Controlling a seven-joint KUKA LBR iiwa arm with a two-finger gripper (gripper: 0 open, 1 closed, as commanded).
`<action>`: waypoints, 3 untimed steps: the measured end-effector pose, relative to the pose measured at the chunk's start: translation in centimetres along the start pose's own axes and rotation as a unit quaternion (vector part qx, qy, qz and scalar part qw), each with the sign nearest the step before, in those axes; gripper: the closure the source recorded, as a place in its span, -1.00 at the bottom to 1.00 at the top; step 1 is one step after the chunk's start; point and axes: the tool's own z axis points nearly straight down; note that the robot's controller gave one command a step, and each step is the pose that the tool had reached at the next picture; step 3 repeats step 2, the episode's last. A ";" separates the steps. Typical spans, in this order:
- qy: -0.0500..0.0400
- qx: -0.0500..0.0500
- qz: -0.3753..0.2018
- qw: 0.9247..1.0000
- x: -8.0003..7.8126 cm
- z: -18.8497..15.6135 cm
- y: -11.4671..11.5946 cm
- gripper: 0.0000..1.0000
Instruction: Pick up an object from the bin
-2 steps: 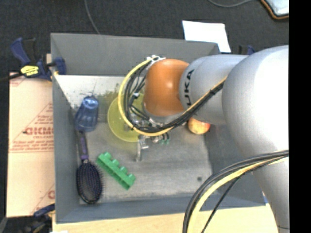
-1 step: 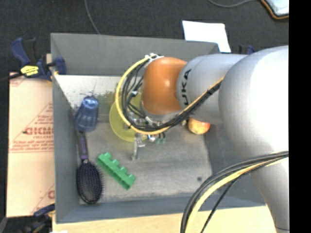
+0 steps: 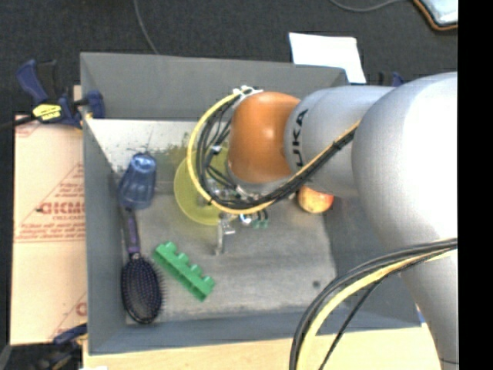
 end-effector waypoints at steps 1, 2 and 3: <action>-0.003 -0.003 0.023 1.000 -0.4 -0.2 0.4 1.00; -0.003 -0.003 0.023 1.000 -0.4 -0.3 0.4 1.00; -0.003 -0.003 0.023 1.000 -0.4 -0.3 0.4 1.00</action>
Offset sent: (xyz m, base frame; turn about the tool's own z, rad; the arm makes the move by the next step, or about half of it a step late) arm 0.0000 0.0000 0.0000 0.0000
